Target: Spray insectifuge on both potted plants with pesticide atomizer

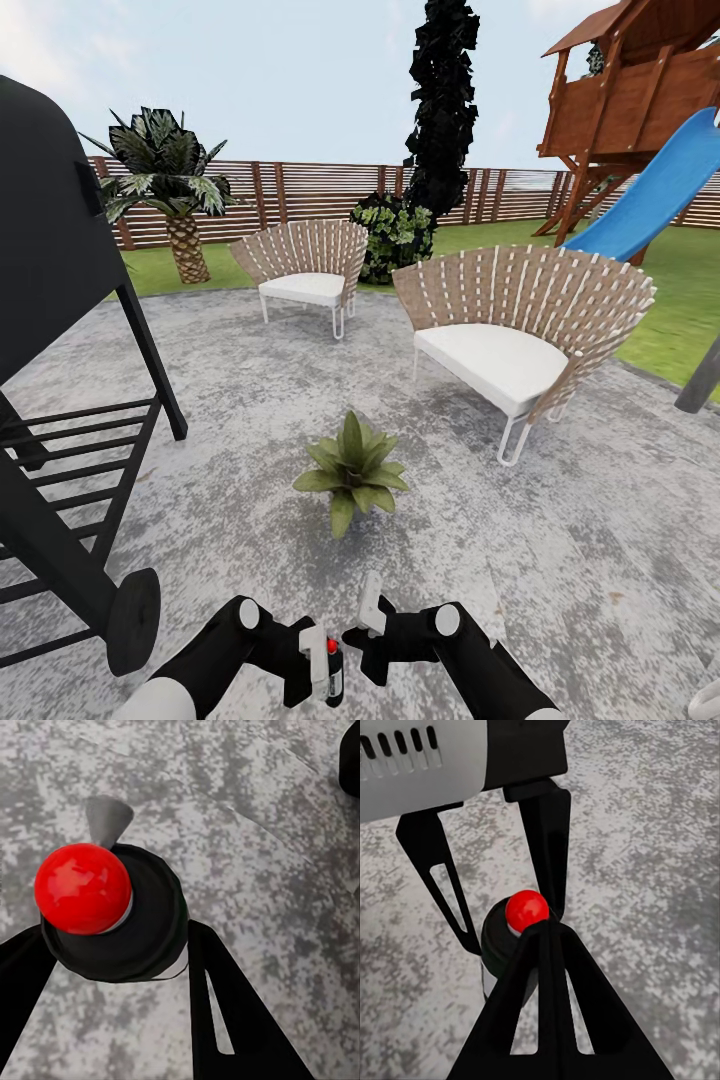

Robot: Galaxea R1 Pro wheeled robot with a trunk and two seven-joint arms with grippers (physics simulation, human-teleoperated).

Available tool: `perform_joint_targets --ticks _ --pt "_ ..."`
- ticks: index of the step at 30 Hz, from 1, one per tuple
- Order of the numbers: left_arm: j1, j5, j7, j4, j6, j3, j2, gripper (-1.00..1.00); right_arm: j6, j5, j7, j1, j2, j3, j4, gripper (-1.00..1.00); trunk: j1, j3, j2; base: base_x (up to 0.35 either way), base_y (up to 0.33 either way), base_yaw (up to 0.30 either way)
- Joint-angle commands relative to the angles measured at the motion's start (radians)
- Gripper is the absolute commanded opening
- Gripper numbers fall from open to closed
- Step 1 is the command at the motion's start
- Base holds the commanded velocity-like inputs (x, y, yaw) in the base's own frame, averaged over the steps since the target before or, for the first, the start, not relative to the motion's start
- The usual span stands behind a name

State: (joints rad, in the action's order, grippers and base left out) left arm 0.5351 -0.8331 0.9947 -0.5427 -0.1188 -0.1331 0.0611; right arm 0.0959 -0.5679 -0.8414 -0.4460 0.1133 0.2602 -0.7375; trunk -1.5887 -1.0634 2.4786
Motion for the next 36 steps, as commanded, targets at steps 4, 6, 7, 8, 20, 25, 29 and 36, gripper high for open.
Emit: perform_joint_targets --ticks 4,6,7,8,20,25,29,36 --pt "0.0 -0.005 0.001 0.0 -0.011 0.002 0.0 -1.0 0.01 -0.01 -0.001 0.0 0.0 -0.001 0.0 -1.0 0.0 -0.001 0.0 0.0 0.0 0.0" --pt "0.0 0.001 0.001 0.0 -0.012 0.003 0.0 -1.0 0.01 -0.01 -0.001 0.0 0.0 -0.001 0.0 -1.0 0.0 -0.001 0.0 0.0 0.0 0.0" --pt "0.0 0.003 0.001 0.0 -0.012 0.003 0.0 -1.0 0.01 -0.01 -0.001 0.0 0.0 -0.001 0.0 -1.0 0.0 -0.001 0.0 0.0 0.0 0.0" --pt "0.0 0.006 0.001 0.0 -0.012 0.003 0.0 -1.0 0.01 -0.01 -0.001 0.0 0.0 -0.001 0.0 -1.0 0.0 -0.001 0.0 0.0 0.0 0.0" --pt "0.0 0.01 0.001 0.0 -0.012 0.004 0.002 -1.0 0.01 -0.01 -0.001 0.0 0.0 -0.003 0.001 -1.0 0.0 -0.001 0.0 0.0 0.0 0.0" --pt "0.0 0.025 0.001 0.0 -0.013 0.004 0.002 -1.0 0.01 -0.01 -0.001 0.0 0.0 -0.003 0.001 -1.0 0.0 -0.001 0.0 0.0 0.0 0.0" --pt "0.0 0.038 0.001 0.0 -0.013 0.004 0.002 -1.0 0.011 -0.011 -0.001 0.0 0.0 -0.003 0.001 -1.0 0.0 -0.001 0.0 0.0 0.0 0.0" --pt "0.0 0.041 0.001 0.0 -0.013 0.004 0.002 -1.0 0.011 -0.012 -0.001 0.0 0.0 -0.003 0.001 -1.0 0.0 -0.001 0.0 0.0 0.0 0.0"
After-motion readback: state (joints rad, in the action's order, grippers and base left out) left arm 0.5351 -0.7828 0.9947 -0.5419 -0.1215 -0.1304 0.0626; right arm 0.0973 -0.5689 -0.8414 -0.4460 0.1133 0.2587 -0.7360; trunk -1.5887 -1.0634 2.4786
